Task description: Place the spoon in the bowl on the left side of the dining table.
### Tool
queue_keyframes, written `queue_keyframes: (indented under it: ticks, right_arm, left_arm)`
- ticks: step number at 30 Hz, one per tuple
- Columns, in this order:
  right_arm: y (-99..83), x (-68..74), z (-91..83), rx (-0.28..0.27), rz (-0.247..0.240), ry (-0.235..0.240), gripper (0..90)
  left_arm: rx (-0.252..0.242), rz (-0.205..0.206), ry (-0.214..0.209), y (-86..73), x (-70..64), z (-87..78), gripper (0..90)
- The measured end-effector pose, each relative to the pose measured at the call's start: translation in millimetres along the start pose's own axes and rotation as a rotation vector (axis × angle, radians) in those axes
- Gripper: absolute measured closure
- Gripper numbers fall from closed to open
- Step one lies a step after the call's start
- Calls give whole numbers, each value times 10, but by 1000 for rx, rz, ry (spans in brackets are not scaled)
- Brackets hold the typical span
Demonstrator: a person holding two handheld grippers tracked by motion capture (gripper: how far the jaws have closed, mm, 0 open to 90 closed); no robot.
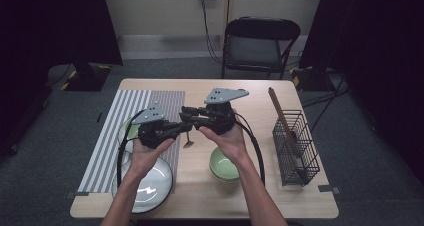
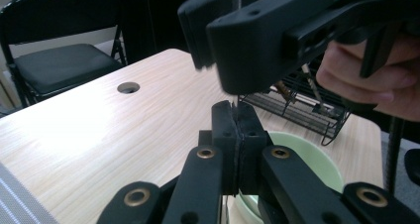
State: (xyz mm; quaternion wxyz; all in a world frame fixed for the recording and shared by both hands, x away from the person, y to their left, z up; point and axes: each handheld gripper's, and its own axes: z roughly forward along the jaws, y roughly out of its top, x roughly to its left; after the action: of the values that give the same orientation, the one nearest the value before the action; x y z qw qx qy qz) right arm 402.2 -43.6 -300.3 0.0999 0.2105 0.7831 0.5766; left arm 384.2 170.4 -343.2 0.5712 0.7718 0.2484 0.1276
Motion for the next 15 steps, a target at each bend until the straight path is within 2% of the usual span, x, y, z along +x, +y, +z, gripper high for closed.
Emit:
queue_keyframes:
  ticks: [3,9,10,15]
  right_arm:
    - [-16,-31,-19,6,17,-11,642]
    - [-65,-77,-58,11,30,-25,587]
    - [-84,-99,-76,10,36,-27,551]
    - [-124,-144,-98,27,50,-18,504]
  left_arm:
    - [-1,4,11,-35,39,-17,896]
    - [-3,-18,15,-97,112,-43,896]
    - [2,-14,18,-110,134,-67,896]
    - [9,-13,34,-131,168,-105,896]
